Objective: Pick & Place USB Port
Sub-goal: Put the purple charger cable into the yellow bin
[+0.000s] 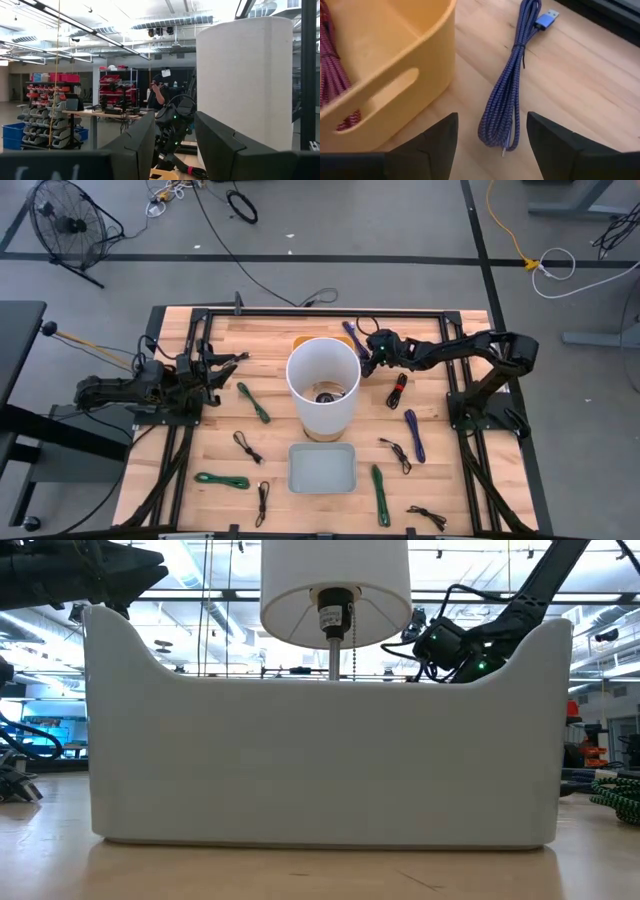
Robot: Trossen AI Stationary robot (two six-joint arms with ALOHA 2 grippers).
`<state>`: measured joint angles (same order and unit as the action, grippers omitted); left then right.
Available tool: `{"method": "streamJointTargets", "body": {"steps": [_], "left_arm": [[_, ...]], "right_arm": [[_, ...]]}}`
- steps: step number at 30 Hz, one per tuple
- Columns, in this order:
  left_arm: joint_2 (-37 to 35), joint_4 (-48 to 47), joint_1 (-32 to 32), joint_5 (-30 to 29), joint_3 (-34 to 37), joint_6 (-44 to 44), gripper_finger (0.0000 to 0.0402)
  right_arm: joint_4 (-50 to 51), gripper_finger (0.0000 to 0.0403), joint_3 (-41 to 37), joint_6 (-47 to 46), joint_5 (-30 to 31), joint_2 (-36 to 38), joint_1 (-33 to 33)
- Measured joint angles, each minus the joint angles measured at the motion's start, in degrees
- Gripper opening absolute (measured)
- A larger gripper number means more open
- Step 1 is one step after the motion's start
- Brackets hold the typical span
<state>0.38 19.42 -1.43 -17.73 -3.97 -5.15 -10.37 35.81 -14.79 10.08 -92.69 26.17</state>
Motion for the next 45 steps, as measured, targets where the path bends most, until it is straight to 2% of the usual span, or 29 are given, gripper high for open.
{"method": "streamJointTargets", "body": {"steps": [10, 31, 39, 42, 45], "left_arm": [[0.0, 0.0, 0.0, 0.0, 0.0, 0.0, 0.0144], [0.0, 0.0, 0.0, 0.0, 0.0, 0.0, 0.0144], [0.0, 0.0, 0.0, 0.0, 0.0, 0.0, 0.0144], [0.0, 0.0, 0.0, 0.0, 0.0, 0.0, 0.0144], [0.0, 0.0, 0.0, 0.0, 0.0, 0.0, 0.0144]], "right_arm": [[-3.3, 0.0235, 0.0, 0.9, 0.0, -2.9, 0.6], [-2.0, 0.0235, 0.0, 0.2, 1.9, -3.0, 0.7], [-5.3, 0.0234, 0.1, 0.4, 2.0, -6.9, 0.7], [-5.5, 0.0215, 0.1, 0.3, 1.9, -7.1, 1.2], [-5.4, 0.0164, 0.2, 0.2, 1.8, -7.2, 1.8]]}}
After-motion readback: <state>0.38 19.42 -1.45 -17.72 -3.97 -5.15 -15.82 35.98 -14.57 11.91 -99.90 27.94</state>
